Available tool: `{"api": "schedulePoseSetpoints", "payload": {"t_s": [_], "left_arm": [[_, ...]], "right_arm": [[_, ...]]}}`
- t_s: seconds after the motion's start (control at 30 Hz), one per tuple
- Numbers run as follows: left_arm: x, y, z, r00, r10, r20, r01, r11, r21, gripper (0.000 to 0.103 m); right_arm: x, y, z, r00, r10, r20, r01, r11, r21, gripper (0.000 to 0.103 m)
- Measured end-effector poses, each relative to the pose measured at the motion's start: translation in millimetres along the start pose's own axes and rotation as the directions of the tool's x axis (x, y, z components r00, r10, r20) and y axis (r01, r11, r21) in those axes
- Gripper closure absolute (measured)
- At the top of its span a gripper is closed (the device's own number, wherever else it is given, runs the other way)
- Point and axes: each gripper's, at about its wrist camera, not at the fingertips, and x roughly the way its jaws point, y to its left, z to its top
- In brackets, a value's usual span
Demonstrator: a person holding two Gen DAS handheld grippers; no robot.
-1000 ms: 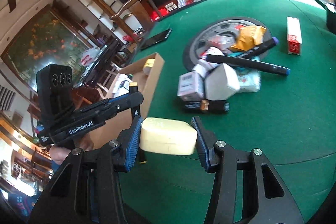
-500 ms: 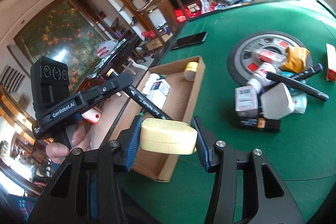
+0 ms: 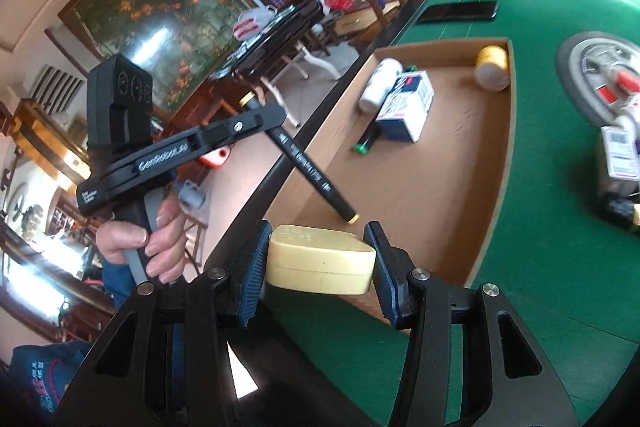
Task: Organize objects
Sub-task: 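Carry the marker and cream case into the cardboard tray and release both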
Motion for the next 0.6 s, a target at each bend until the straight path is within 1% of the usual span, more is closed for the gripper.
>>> {"api": "schedulePoseSetpoints", "payload": {"t_s": [0.17,0.23,0.33,0.5,0.6], "left_arm": [[34,11,17,0.999,0.018,-0.046,-0.019,0.999,-0.030,0.087],[49,17,22,0.997,0.024,-0.068,-0.027,0.999,-0.047,0.088],[72,21,25,0.993,0.065,-0.101,-0.070,0.996,-0.048,0.089],[85,29,21,0.990,0.061,-0.127,-0.070,0.995,-0.068,0.089],[89,32,18,0.988,0.063,-0.137,-0.074,0.995,-0.074,0.089]], "right_arm": [[30,4,4,0.999,-0.008,-0.031,0.008,1.000,0.006,0.055],[38,1,8,0.999,-0.036,-0.026,0.036,0.999,0.001,0.055],[49,-2,11,0.997,-0.074,-0.017,0.074,0.997,-0.012,0.055],[65,1,6,0.991,-0.130,-0.017,0.129,0.990,-0.058,0.055],[73,6,2,0.985,-0.175,0.010,0.175,0.979,-0.108,0.055]]}}
